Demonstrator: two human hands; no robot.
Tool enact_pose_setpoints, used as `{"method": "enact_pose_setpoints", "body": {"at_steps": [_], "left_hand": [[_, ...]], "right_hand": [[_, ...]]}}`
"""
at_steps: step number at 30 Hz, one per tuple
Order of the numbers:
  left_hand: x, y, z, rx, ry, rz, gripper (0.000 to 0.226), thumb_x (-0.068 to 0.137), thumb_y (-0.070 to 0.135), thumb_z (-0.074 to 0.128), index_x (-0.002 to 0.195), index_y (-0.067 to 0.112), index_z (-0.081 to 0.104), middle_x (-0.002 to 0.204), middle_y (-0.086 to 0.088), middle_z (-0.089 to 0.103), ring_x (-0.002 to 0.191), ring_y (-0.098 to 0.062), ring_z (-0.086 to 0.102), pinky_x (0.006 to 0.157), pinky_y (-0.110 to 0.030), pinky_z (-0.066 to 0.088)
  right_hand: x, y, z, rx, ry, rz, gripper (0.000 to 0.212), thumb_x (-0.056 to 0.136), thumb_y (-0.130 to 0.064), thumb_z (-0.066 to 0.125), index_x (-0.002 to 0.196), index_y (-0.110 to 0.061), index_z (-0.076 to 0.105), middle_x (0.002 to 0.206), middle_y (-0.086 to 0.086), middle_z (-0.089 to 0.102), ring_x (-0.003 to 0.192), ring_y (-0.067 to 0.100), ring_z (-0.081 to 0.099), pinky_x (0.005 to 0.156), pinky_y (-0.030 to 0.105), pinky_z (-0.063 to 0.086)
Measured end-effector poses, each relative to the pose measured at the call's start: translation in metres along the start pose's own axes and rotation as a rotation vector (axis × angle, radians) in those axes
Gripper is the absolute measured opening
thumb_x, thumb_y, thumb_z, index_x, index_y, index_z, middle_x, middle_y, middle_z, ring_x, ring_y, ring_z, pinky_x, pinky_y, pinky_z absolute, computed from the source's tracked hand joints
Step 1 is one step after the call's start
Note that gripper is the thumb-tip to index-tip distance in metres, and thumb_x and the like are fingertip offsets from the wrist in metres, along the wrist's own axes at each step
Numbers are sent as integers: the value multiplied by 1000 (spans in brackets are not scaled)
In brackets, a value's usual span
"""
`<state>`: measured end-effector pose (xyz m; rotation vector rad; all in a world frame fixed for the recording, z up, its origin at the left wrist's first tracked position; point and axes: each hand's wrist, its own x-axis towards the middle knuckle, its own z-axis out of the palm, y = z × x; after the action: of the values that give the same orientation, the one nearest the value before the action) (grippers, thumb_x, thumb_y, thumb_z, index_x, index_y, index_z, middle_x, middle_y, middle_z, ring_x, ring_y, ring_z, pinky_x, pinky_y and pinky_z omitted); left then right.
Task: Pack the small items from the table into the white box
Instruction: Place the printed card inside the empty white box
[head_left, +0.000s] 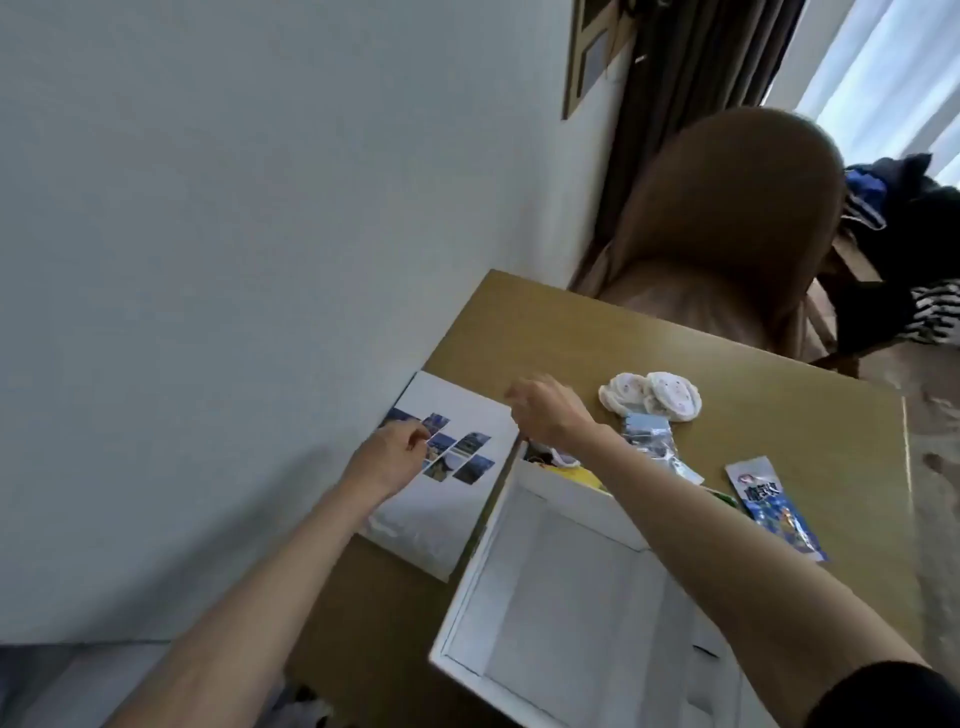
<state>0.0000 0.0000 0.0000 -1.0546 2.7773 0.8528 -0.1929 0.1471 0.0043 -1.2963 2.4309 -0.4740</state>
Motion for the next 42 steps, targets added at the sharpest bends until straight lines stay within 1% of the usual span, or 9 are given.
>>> {"method": "enact_pose_setpoints", "body": {"at_steps": [4,7,11,18,23,30,35,39,42], "left_hand": [[-10,-52,9,181,-236,91,46,90,38,57,133,25,46,140,1,48,124,-19,48,99,-37,45],[-15,-81,24,347,-420,202,78,81,51,63,146,28,26,157,0,21,143,-23,22,114,-45,27],[-22,-97,40,461,-474,316,92,78,42,71,148,32,12,161,-2,-2,147,-27,-6,117,-52,7],[-22,-111,41,529,-468,485,84,86,35,62,149,31,7,161,-2,-8,147,-27,-6,116,-59,6],[-17,-117,41,409,-413,502,97,75,49,69,146,38,4,160,1,-5,146,-23,-8,116,-46,-1],[-2,-74,7,218,-108,490,63,90,57,34,147,35,17,157,7,9,145,-20,9,113,-57,25],[5,-8,-20,-344,118,295,53,94,30,52,142,28,28,147,6,24,125,-14,38,99,-29,42],[3,57,-51,-840,33,134,51,96,43,49,138,17,37,135,4,37,120,-11,38,100,-35,35],[-8,102,-69,-980,-51,383,31,102,29,36,97,0,47,91,-18,48,84,-26,47,76,-39,40]], "right_hand": [[38,-33,32,-89,-115,0,41,94,-28,50,134,-17,51,135,12,52,123,32,48,97,44,43],[63,-37,60,-218,-299,129,64,91,-42,55,146,-16,33,144,18,42,129,37,42,100,51,39],[77,-32,85,-247,-422,257,90,84,-53,64,150,-12,20,151,22,29,138,41,30,106,59,33],[103,-23,70,-89,-276,435,55,87,-58,56,109,-7,60,131,21,47,127,39,39,103,49,39],[97,-43,37,89,-313,300,37,97,-41,50,108,-6,57,117,17,60,96,25,54,80,36,46],[40,-69,-49,487,-18,209,14,94,-29,60,90,-17,55,98,7,69,90,22,67,77,34,57],[-34,-61,-118,662,385,272,19,90,-28,66,94,-12,58,82,-2,72,66,8,69,56,24,55],[-116,-41,-153,827,727,344,11,87,-32,65,87,-22,61,74,-10,73,59,4,67,47,21,51],[-176,-33,-161,916,943,426,10,86,-26,64,75,-26,64,63,-13,69,50,2,62,41,23,49]]}}
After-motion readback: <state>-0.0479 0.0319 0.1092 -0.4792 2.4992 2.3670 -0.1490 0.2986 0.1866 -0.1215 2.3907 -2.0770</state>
